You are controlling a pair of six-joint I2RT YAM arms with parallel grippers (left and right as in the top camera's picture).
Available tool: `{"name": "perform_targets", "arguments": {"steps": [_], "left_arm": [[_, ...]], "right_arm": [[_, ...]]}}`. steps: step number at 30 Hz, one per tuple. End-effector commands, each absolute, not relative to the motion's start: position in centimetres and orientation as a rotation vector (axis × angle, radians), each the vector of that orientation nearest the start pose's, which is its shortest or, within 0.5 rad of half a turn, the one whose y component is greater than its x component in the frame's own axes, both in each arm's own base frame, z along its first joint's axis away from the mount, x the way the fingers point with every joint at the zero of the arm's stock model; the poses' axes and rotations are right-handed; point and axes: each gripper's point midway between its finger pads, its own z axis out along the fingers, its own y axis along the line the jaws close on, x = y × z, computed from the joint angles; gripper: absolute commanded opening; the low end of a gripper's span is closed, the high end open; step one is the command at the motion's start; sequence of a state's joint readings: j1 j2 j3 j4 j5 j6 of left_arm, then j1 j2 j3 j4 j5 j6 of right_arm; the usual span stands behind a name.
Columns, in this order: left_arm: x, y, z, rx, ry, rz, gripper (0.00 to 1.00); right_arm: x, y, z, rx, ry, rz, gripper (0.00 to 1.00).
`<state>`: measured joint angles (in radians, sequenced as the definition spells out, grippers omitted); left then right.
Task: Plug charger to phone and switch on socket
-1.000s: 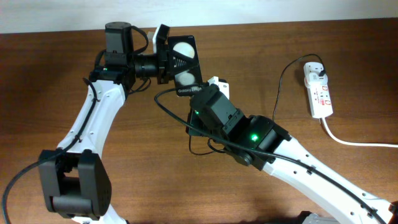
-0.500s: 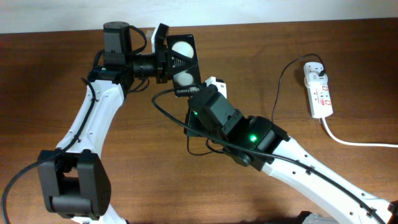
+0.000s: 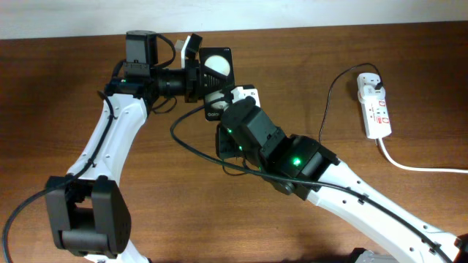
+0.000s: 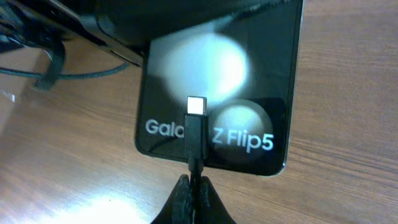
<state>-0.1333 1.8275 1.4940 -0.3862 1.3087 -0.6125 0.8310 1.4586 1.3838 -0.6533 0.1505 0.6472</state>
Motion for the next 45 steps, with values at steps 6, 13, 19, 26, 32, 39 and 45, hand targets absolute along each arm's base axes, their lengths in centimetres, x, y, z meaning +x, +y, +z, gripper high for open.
{"name": "perform_targets", "arguments": {"steps": [6, 13, 19, 26, 32, 39, 45], "left_arm": [[40.6, -21.3, 27.8, 0.246, 2.193, -1.879, 0.0], [40.5, -21.3, 27.8, 0.228, 2.204, -1.9, 0.0], [40.5, -21.3, 27.8, 0.242, 2.196, -1.893, 0.0], [40.3, -21.3, 28.0, 0.259, 2.187, -1.912, 0.0], [40.2, -21.3, 28.1, 0.28, 2.176, -1.912, 0.0], [40.3, -21.3, 28.2, 0.342, 2.139, -1.879, 0.0], [40.3, -21.3, 28.3, 0.344, 2.137, -1.88, 0.0]], "right_arm": [[27.8, 29.6, 24.1, -0.234, 2.479, 0.619, 0.04], [28.3, 30.0, 23.7, -0.228, 2.479, 0.619, 0.04], [28.6, 30.0, 23.9, -0.219, 2.464, 0.616, 0.04], [28.6, 29.8, 23.7, -0.141, 2.491, 0.648, 0.04], [28.4, 30.1, 23.9, -0.147, 2.493, 0.682, 0.04], [28.1, 30.3, 24.2, -0.158, 2.495, 0.709, 0.04], [28.5, 30.0, 24.2, -0.143, 2.485, 0.681, 0.04]]}}
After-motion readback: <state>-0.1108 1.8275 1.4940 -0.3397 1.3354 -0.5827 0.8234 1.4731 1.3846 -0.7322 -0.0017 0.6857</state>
